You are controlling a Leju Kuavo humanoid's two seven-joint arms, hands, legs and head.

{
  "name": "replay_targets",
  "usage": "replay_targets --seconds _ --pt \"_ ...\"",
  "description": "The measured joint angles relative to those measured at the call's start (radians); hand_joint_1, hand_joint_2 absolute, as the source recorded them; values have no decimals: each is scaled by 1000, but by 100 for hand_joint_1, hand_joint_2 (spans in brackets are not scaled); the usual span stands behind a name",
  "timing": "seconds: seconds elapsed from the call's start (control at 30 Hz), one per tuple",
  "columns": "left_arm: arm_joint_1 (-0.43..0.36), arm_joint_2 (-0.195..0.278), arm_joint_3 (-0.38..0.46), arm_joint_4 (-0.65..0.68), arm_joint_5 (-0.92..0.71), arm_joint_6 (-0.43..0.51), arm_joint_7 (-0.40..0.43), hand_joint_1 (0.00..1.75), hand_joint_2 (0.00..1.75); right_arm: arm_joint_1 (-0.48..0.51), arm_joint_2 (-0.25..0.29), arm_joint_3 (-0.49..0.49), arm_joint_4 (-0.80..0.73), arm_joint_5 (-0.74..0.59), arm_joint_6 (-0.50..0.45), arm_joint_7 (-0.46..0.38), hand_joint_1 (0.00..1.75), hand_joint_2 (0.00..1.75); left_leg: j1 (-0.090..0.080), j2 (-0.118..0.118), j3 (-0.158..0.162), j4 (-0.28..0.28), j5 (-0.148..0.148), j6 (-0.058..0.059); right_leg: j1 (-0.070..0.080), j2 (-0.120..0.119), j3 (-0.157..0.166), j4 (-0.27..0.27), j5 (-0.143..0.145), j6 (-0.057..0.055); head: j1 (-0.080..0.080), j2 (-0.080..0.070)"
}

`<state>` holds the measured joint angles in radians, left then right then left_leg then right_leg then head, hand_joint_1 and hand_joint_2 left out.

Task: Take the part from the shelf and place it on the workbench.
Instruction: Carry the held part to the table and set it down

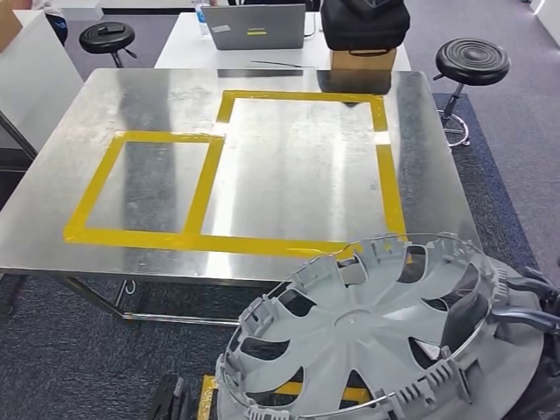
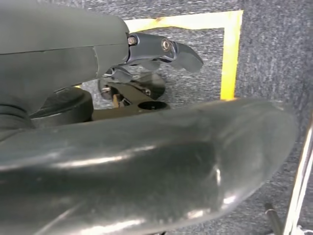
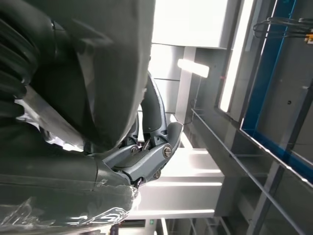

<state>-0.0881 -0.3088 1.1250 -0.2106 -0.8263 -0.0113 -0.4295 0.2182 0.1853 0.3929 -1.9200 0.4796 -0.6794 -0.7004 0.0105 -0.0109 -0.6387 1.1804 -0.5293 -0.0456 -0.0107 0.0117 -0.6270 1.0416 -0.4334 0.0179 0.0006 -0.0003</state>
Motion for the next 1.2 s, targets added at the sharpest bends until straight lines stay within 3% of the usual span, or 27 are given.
replay_targets --seconds 0.07,0.13,0.23,0.3,0.37,0.4,0.43,0.47,0.53,0.6,0.7,0.77,0.87,0.9,0.93,0.97,1.07,1.13,1.2 --pt "-1 -1 0 0 0 3 0 0 175 0 0 0 0 2 0 0 175 175 0 1 41 -111 56 4 4 2 6 4 -7 10 -1 0" --pt "-2 -2 0 0 0 4 0 0 175 0 0 0 0 2 0 0 175 175 -2 0 54 -153 58 16 8 3 6 3 -9 21 0 0" --pt "-1 -3 1 0 1 6 0 0 175 0 0 0 0 2 0 0 175 175 1 -1 57 -160 59 38 6 0 2 10 -17 36 3 0" --pt "-1 -4 1 0 1 6 -1 0 175 0 0 0 0 3 0 0 175 175 4 0 62 -162 59 48 5 -3 -34 92 -64 45 10 0" --pt "-1 -3 1 0 1 7 -1 0 175 0 0 0 0 4 0 0 175 175 2 0 65 -162 56 54 4 -4 -100 226 -121 49 14 0" --pt "-1 -3 1 0 1 7 -1 0 175 1 0 0 0 6 0 0 175 175 2 0 66 -161 55 55 4 -4 -123 271 -131 49 15 0" --pt "-1 -3 2 0 0 7 -1 0 175 1 0 0 0 10 0 0 175 175 1 0 69 -161 53 55 4 -4 -130 280 -123 48 15 0" --pt "-1 -3 2 0 0 7 -1 0 175 1 0 -1 0 17 0 0 175 175 1 -1 73 -161 50 55 5 -4 -117 249 -97 46 15 0" --pt "-1 -4 2 0 -4 7 -1 0 175 1 0 -6 -3 47 0 0 175 175 -1 -3 83 -161 43 50 5 -4 -51 114 -30 40 15 0" --pt "-1 -3 1 0 -10 7 -1 0 175 4 0 -21 -8 81 0 0 175 175 -3 -5 88 -161 37 40 8 -3 -1 19 -2 33 14 0" --pt "-2 -3 0 0 -14 7 0 0 175 12 4 -48 -18 95 0 0 175 175 -3 -5 90 -168 36 23 9 -1 6 0 -5 18 12 0" --pt "-3 -2 -1 0 -16 6 0 0 175 15 7 -61 -22 96 0 0 175 175 -3 -4 80 -143 15 12 5 -2 14 -10 -3 6 9 0" --pt "-3 -1 -2 0 -19 3 0 0 175 18 10 -76 -25 110 0 0 175 175 -3 -2 -5 22 -65 1 2 -4 20 -16 -5 -3 5 0" --pt "-2 1 -2 0 -21 -1 2 0 175 19 11 -82 -25 125 0 1 175 175 -2 -2 -35 73 -79 -1 2 -4 20 -16 -6 -4 4 0" --pt "-2 2 -2 0 -25 -7 4 0 175 19 12 -92 -25 145 0 8 175 175 -2 -2 -51 95 -74 -1 2 -4 21 -16 -6 -5 4 0" --pt "-1 5 -3 0 -30 -13 7 0 175 16 13 -107 -25 178 0 34 175 175 -2 -1 -49 80 -50 -1 2 -3 22 -16 -7 -5 3 0" --pt "-2 15 -10 0 -52 -29 18 0 175 -42 -6 -179 -10 254 0 187 175 175 -1 0 24 -93 54 3 3 2 22 -12 -9 5 2 0" --pt "-4 20 -17 0 -65 -37 23 0 175 -125 -58 -236 32 243 3 273 175 175 -2 0 51 -160 73 14 6 6 18 -11 -7 18 0 0" --pt "-4 23 -24 0 -74 -41 25 0 175 -204 -119 -291 86 225 9 323 175 175 -3 -2 49 -166 73 31 6 7 15 -15 -4 31 0 0"
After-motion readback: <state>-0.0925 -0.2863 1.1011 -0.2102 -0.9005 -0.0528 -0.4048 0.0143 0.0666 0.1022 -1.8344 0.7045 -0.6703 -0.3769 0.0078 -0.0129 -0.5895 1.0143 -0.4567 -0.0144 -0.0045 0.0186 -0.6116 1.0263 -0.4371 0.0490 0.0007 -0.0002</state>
